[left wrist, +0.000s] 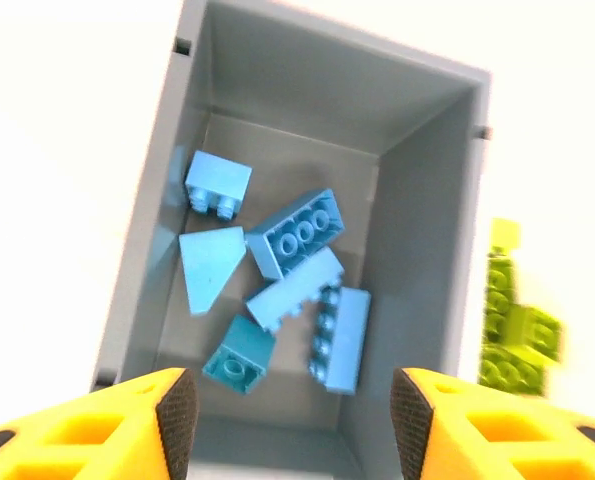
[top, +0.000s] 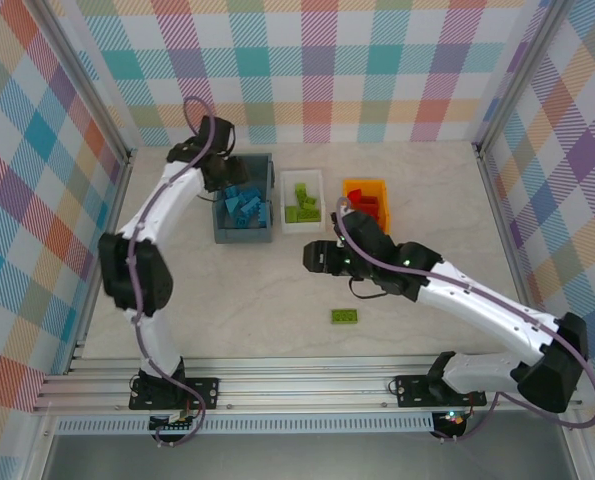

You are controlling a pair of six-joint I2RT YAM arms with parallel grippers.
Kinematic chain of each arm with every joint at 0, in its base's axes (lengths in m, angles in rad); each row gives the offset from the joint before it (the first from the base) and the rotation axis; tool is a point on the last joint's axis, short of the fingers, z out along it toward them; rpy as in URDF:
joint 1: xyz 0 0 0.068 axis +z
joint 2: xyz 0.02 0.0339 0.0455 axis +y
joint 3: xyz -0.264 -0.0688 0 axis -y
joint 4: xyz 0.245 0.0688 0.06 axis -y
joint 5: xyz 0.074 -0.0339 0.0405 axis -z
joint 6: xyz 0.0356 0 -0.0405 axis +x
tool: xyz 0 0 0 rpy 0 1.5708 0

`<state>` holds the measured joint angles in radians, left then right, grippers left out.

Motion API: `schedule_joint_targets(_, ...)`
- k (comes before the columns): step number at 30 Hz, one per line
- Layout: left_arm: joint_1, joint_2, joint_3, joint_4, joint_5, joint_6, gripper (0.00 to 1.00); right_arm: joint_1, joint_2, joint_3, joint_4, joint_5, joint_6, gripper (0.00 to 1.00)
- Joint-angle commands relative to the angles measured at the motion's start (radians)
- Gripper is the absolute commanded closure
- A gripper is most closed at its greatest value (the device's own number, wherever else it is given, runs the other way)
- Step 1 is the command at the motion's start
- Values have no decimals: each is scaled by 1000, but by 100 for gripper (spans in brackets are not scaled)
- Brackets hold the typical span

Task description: Sort the legos into containers by color

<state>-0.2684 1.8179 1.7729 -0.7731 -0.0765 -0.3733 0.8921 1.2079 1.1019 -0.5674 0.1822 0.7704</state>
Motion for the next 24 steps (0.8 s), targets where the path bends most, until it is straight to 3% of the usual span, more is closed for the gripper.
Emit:
schedule_joint_targets(1,-65,-266,-181,87,50,-9,43,17,-3,-41,-258,86,279,35)
schedule_joint_targets(6,-292,-605,-513,221,98,3,40,72,63,-86,-334,27,643,32)
schedule_joint_targets(13,-664,-940,-854,336,26,-48,36,75,206,-94,-247,-56,1017,23)
schedule_joint_targets(16,-739,-1025,-924,334,11,-71,35,62,261,-90,-231,-80,1105,20)
schedule_joint_targets(24,-796,-1077,-945,274,-22,-99,35,-3,299,-188,-104,-165,1230,18)
